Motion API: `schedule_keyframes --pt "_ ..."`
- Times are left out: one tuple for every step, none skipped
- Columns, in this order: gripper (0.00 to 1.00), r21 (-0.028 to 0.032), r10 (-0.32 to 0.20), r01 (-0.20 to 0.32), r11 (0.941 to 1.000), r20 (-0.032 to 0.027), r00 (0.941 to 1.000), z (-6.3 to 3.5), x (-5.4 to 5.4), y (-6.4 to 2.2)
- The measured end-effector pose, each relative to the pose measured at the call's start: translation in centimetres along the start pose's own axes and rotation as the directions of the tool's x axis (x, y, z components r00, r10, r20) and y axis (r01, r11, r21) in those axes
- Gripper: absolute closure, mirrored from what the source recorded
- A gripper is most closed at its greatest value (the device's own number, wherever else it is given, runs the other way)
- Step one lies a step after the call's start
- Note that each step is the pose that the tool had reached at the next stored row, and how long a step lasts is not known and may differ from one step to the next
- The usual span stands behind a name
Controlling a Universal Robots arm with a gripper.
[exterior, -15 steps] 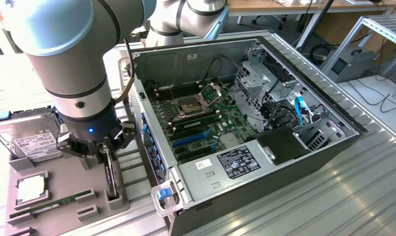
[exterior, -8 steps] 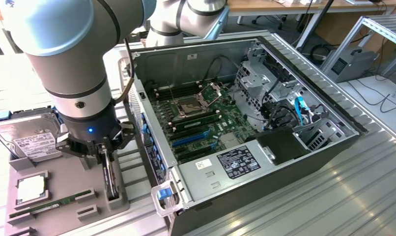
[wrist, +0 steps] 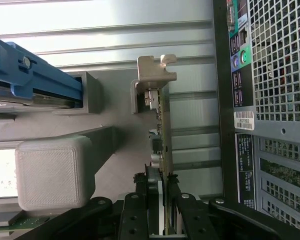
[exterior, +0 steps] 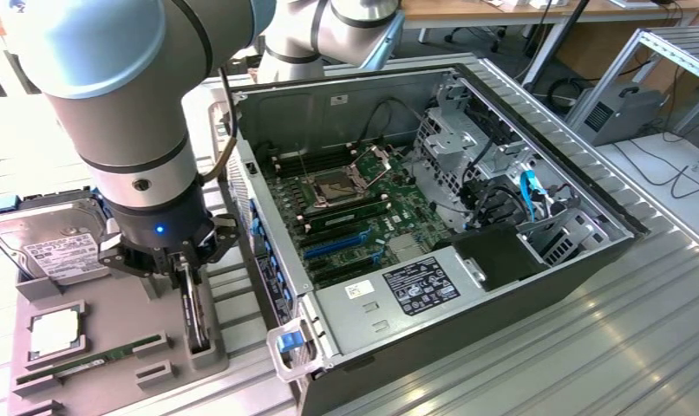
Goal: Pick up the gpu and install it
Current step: 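Pick up the gpu and move the gpu toward the slot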
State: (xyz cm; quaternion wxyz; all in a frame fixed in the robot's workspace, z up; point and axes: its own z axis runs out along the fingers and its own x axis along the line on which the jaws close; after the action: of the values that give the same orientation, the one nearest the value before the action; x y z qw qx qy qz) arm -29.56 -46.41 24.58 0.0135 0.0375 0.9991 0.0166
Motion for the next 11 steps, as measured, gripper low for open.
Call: schedule_keyframes --pt "0.73 0.0001 0.0 0.0 1.0 -0.0001 1.0 -0.03 0.0 0.0" --pt "0.73 0.0003 0.0 0.0 1.0 -0.0003 1.0 -0.07 0.0 0.0" --pt "0.73 0.0003 0.0 0.0 1.0 -0.0002 1.0 -0.11 0.0 0.0" --pt "0.73 0.0003 0.0 0.0 1.0 -0.0003 1.0 -0.15 0.0 0.0" --pt "0.73 0.0003 0.0 0.0 1.0 -0.0003 1.0 -0.19 0.0 0.0" --pt "0.73 0.0003 0.0 0.0 1.0 -0.0003 1.0 -0.23 0.0 0.01" --pt "0.73 0.0004 0.0 0.0 1.0 -0.0004 1.0 -0.29 0.0 0.01" --pt "0.73 0.0003 0.0 0.0 1.0 -0.0003 1.0 -0.35 -0.01 0.01" --pt "0.73 0.0003 0.0 0.0 1.0 -0.0003 1.0 -0.47 -0.01 0.01" --pt "0.73 0.0003 0.0 0.0 1.0 -0.0003 1.0 -0.56 -0.01 0.02" --pt "0.73 0.0003 0.0 0.0 1.0 -0.0003 1.0 -0.64 -0.01 0.02"
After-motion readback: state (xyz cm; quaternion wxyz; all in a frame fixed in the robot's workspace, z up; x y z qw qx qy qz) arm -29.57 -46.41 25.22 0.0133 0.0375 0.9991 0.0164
